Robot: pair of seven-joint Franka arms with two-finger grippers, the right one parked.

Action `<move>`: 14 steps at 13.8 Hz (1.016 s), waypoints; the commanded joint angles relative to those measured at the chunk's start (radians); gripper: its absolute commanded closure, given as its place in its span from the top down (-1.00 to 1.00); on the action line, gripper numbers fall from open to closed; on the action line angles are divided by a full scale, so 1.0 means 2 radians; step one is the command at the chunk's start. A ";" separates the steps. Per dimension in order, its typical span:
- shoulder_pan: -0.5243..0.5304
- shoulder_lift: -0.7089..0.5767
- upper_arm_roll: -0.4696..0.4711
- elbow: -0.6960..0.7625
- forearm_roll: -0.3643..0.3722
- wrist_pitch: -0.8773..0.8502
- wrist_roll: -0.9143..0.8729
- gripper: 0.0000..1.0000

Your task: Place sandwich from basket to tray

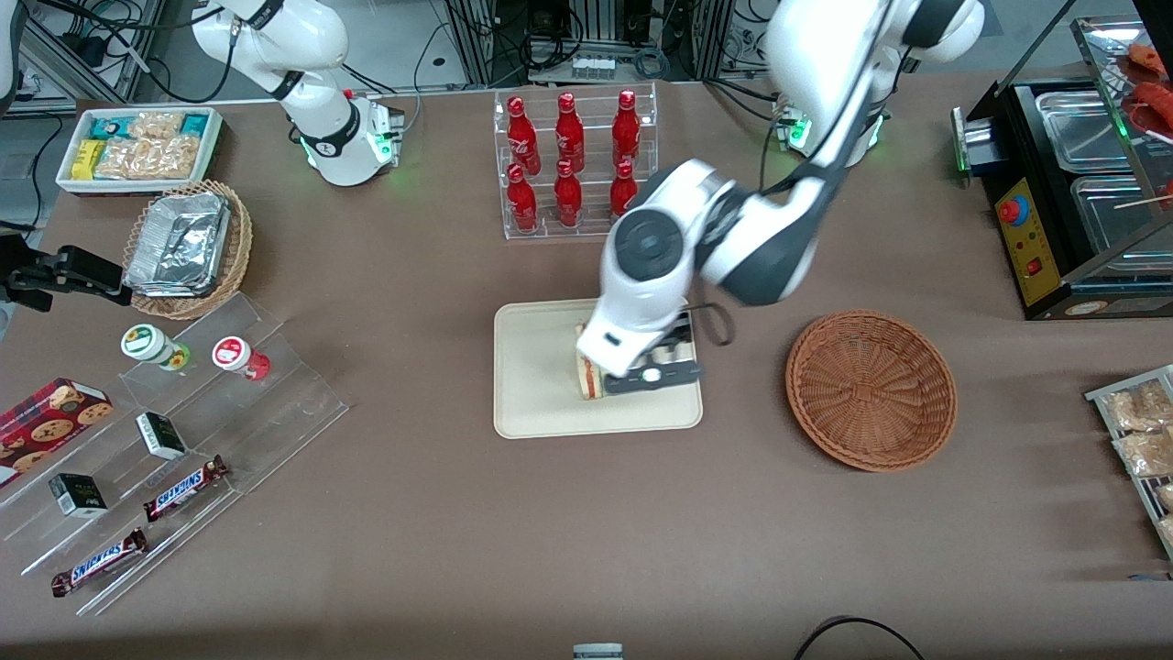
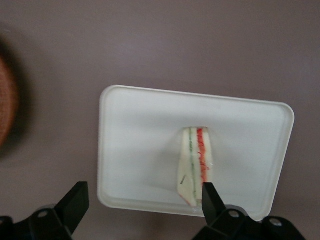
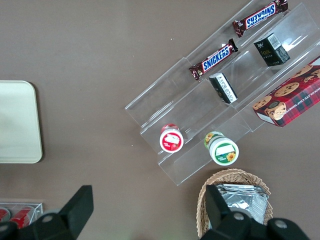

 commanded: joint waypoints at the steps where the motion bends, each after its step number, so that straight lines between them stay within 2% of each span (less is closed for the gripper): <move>1: 0.039 -0.060 -0.003 -0.020 0.006 -0.049 -0.004 1.00; 8: 0.159 -0.184 -0.002 -0.104 0.008 -0.095 0.168 1.00; 14: 0.239 -0.285 -0.001 -0.182 0.012 -0.119 0.294 1.00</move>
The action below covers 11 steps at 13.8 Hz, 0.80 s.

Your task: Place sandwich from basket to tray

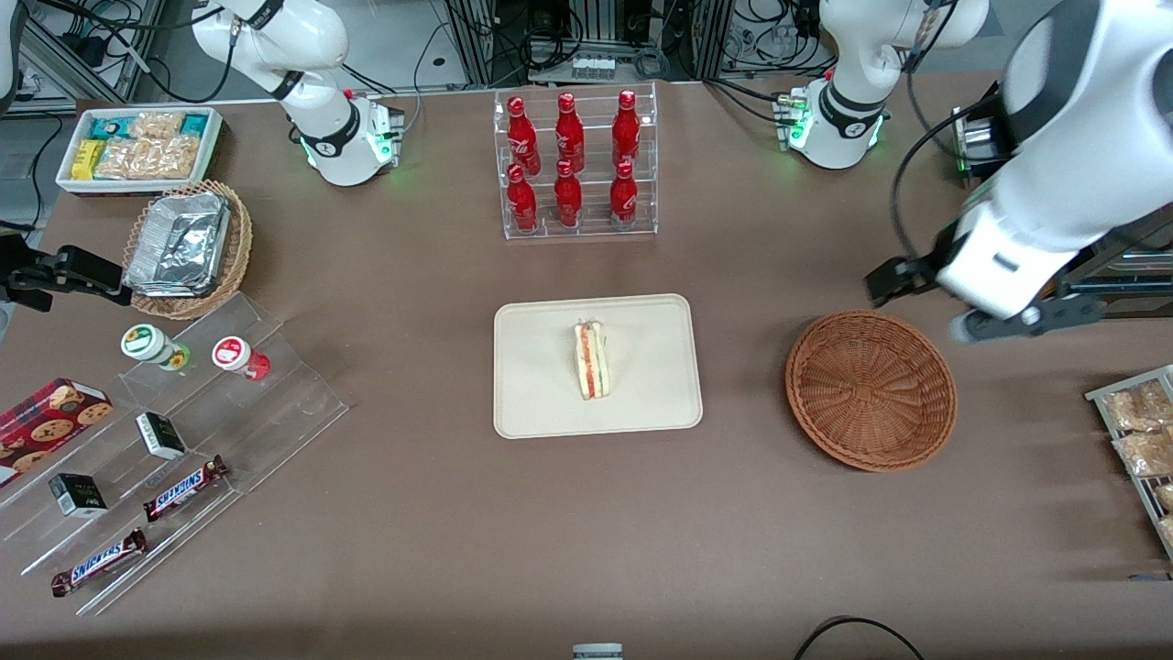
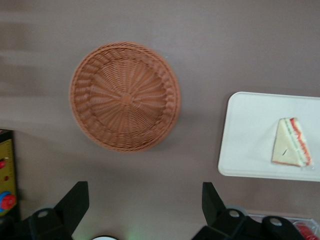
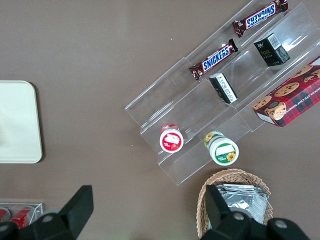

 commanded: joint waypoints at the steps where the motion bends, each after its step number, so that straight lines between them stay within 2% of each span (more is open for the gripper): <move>1: 0.042 -0.063 -0.007 -0.066 0.007 0.000 0.073 1.00; 5: 0.096 -0.079 -0.007 -0.078 0.009 -0.001 0.129 1.00; 7: 0.098 -0.079 -0.007 -0.075 0.022 -0.003 0.143 1.00; 11: 0.087 -0.051 -0.007 -0.038 0.022 -0.005 0.144 1.00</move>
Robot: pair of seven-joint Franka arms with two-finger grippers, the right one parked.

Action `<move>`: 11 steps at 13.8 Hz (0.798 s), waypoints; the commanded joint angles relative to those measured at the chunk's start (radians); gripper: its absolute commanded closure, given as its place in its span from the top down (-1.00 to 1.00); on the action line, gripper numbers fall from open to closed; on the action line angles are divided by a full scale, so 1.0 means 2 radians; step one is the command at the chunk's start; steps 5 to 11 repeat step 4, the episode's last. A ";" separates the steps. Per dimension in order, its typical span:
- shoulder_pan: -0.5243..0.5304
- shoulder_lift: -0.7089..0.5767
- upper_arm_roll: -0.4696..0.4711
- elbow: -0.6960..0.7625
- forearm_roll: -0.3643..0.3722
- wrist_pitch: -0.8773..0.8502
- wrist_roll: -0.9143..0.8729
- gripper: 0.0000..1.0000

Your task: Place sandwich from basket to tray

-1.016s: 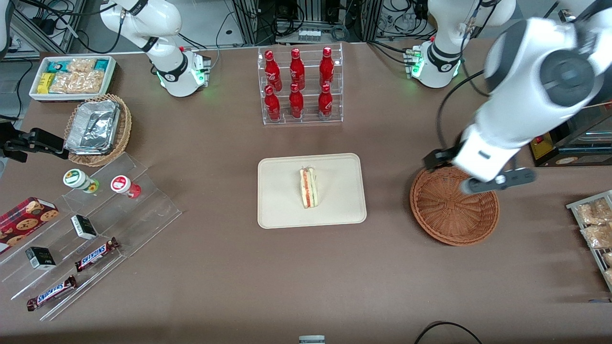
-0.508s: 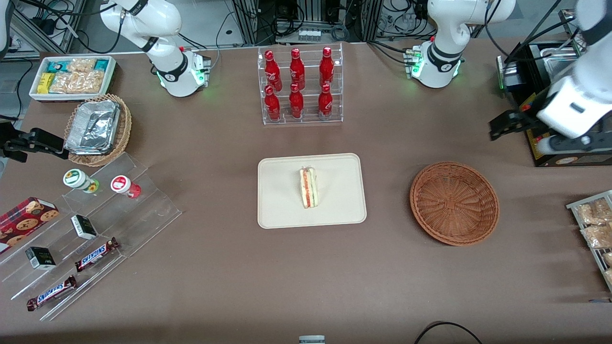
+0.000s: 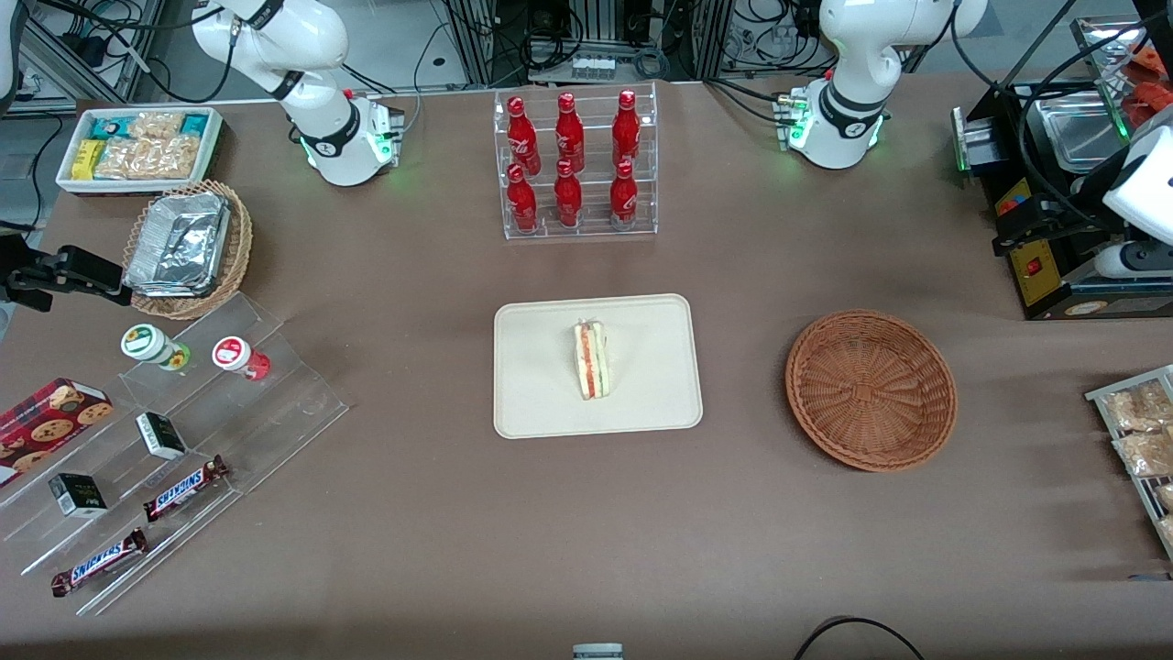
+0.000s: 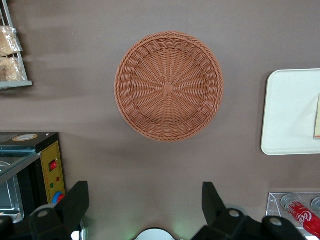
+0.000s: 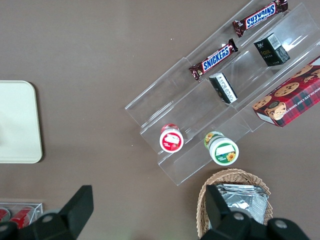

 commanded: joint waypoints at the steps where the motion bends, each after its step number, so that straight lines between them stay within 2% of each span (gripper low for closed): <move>1: -0.014 0.025 -0.002 0.038 0.010 -0.004 0.006 1.00; 11: -0.017 0.027 -0.002 0.045 0.013 -0.004 0.004 1.00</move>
